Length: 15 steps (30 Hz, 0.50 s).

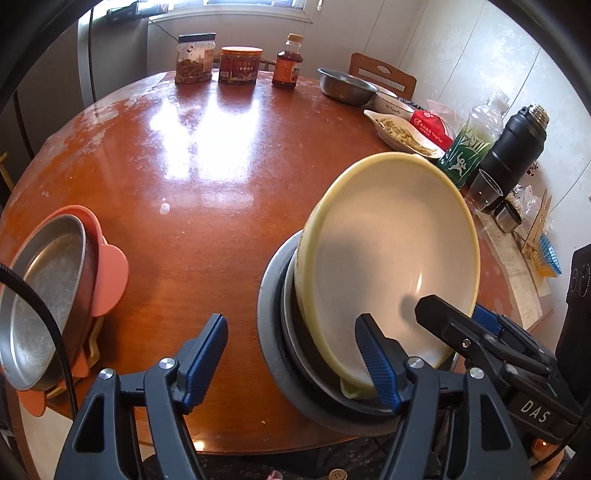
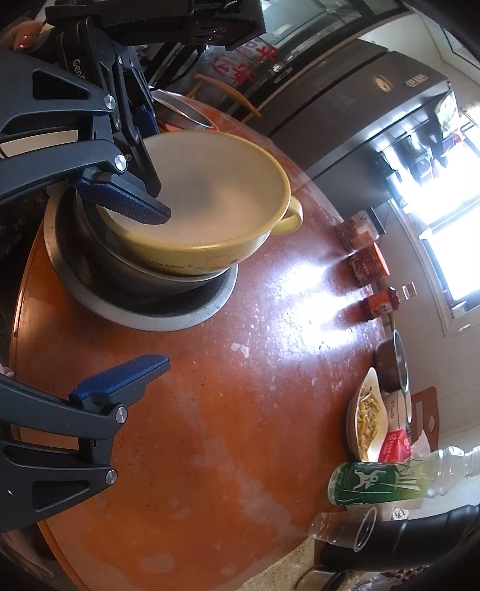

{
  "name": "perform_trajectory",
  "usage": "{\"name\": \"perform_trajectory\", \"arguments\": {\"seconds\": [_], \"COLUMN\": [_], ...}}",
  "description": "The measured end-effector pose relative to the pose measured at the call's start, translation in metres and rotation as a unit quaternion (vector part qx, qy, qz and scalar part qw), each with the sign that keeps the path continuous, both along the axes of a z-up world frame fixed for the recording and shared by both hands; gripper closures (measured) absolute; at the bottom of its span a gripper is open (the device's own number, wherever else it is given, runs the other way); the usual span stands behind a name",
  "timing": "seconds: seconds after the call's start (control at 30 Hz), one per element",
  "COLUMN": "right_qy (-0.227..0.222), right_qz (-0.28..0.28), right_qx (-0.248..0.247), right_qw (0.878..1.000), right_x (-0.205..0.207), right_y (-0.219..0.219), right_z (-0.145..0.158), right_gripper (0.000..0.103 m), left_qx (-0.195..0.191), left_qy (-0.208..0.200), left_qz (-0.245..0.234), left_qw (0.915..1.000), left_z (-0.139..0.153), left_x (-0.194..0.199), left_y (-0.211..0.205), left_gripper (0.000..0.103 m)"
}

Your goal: Organize plates and bowls

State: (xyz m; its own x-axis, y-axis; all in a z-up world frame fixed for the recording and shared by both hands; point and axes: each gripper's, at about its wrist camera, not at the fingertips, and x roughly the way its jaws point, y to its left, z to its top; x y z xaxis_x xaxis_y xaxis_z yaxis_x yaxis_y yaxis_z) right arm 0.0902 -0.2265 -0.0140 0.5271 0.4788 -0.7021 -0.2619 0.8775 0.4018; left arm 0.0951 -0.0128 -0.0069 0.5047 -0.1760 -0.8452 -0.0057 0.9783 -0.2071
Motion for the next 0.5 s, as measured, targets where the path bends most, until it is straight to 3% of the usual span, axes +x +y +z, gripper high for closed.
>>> {"name": "perform_trajectory", "arguments": {"seconds": [0.17,0.3,0.37,0.5], "right_qy": [-0.002,0.001,-0.002,-0.002], "right_qz": [-0.002,0.01,0.017,0.011], "right_qx": [-0.003,0.008,0.014,0.017], "right_qw": [1.0,1.0,1.0,1.0], "right_x": [0.0033,0.0044,0.003,0.0033], "right_y": [0.0013,0.0033,0.0059,0.0052], "right_z": [-0.0051,-0.0065,-0.0048,-0.004], "right_gripper": [0.029,0.039,0.049,0.05], "left_qx": [-0.016,-0.015,-0.015,-0.03], "left_qy": [0.009,0.009,0.008,0.007], "left_qz": [0.0,0.0,0.0,-0.007], "left_qw": [0.9998,0.9999,0.9999,0.9995], "left_z": [-0.0096,-0.0106,-0.0103,-0.0095], "left_x": [0.0055,0.0061,0.0063,0.0059], "left_y": [0.0029,0.0013,0.0005,-0.0029], "left_gripper": [0.031,0.031,0.034,0.045]}}
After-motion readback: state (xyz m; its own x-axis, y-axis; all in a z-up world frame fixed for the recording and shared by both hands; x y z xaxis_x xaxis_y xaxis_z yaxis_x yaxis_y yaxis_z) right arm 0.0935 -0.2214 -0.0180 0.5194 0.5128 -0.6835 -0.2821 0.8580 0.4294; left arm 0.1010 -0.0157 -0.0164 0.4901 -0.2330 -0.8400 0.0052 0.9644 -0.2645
